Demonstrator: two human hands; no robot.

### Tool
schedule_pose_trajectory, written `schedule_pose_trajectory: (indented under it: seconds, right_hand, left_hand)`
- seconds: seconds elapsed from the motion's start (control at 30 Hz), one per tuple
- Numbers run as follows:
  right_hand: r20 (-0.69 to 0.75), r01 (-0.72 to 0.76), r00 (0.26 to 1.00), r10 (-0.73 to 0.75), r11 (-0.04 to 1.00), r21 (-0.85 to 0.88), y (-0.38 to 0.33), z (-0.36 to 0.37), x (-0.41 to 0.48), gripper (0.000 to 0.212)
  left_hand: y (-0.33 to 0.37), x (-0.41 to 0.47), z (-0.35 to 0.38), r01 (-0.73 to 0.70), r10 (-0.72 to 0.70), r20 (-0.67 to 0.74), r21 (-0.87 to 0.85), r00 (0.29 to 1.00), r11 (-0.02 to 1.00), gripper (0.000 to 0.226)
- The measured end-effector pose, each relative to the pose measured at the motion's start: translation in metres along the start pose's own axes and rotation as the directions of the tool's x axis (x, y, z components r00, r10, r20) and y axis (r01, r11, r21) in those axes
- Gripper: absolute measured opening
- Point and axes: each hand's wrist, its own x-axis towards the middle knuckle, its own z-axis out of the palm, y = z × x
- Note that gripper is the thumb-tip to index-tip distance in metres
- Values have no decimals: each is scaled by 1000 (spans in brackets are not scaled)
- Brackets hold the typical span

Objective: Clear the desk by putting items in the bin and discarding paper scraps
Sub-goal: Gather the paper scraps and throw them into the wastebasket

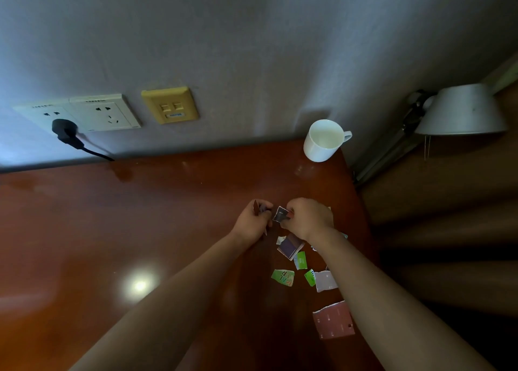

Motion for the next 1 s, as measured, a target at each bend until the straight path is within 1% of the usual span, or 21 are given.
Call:
schedule_pose_trajectory:
  seconds: [0.07, 0.1, 0.13, 0.17, 0.2, 0.23, 0.27, 0.3, 0.37, 0.43, 0.47, 0.5, 0.57, 0.67, 0.73, 0.8, 0.83, 0.93, 1.0]
  right_hand:
    - [20, -75, 997, 73, 980, 187, 0, 3, -5, 32]
    - [43, -119, 993, 111, 939, 324, 0, 4, -8, 32]
    - [73, -160, 987, 142, 865, 475, -1, 3, -13, 30]
    - [113, -202, 979, 170, 744, 636, -3, 1, -18, 26]
    - [159, -243, 968, 193, 583, 776, -5, -2, -25, 20]
    - [221, -290, 953, 208, 411, 864, -7, -5, -32, 14]
    - [279, -330, 937, 212, 262, 907, -9, -8, -39, 9]
    - [320, -354, 924, 210, 149, 923, -11, -11, -46, 6]
    - [362, -365, 914, 182, -21, 931, -16, -14, -59, 3]
    - [386, -365, 916, 111, -173, 915, -26, -18, -72, 12]
    - [388, -365, 919, 66, -229, 903, -33, -20, -80, 17]
    - [388, -369, 922, 19, -263, 891, -40, -22, -88, 20]
    - [388, -390, 920, -64, -278, 878, -59, -26, -103, 23]
    - [410, -424, 905, -112, -298, 855, -92, -25, -122, 24]
    - [416, -450, 893, -172, -313, 836, -117, -22, -132, 29]
    - [420, -478, 873, -247, -266, 837, -143, -17, -141, 36]
    - [426, -492, 859, -284, -231, 839, -158, -14, -145, 36]
    - [453, -536, 802, -389, -134, 834, -204, -3, -158, 28]
    - [469, -553, 764, -443, -74, 830, -238, 6, -167, 23]
  left_hand:
    - [2, -6, -2, 19, -20, -24, -43, 1000, 999, 11]
    - [3, -9, -2, 37, -39, -37, -70, 999, 997, 12]
    - [4, -12, -3, 54, -59, -46, -104, 997, 993, 14]
    - [5, -15, -4, 67, -76, -50, -147, 996, 987, 17]
    - [6, -19, -4, 77, -88, -52, -186, 995, 980, 21]
    - [8, -23, -5, 82, -96, -56, -215, 994, 973, 24]
    - [10, -29, -6, 82, -99, -61, -233, 993, 969, 25]
    - [13, -36, -8, 80, -98, -64, -244, 993, 967, 25]
    - [16, -54, -13, 63, -82, -56, -279, 995, 958, 26]
    - [15, -72, -20, 18, -36, -45, -351, 998, 936, 30]
    - [13, -81, -23, -7, -13, -49, -384, 999, 923, 33]
    - [11, -90, -27, -27, 2, -62, -410, 998, 911, 36]
    - [5, -109, -36, -58, 12, -103, -460, 995, 886, 39]
    - [-5, -140, -54, -88, -2, -164, -543, 986, 835, 45]
    - [-13, -163, -71, -111, -14, -212, -566, 977, 817, 48]
    - [-22, -187, -91, -137, -26, -267, -575, 963, 807, 52]
    - [-28, -198, -101, -156, -27, -288, -592, 957, 791, 54]
    - [-51, -229, -136, -216, -24, -333, -662, 942, 718, 61]
    - [-68, -251, -162, -240, -29, -359, -679, 933, 694, 67]
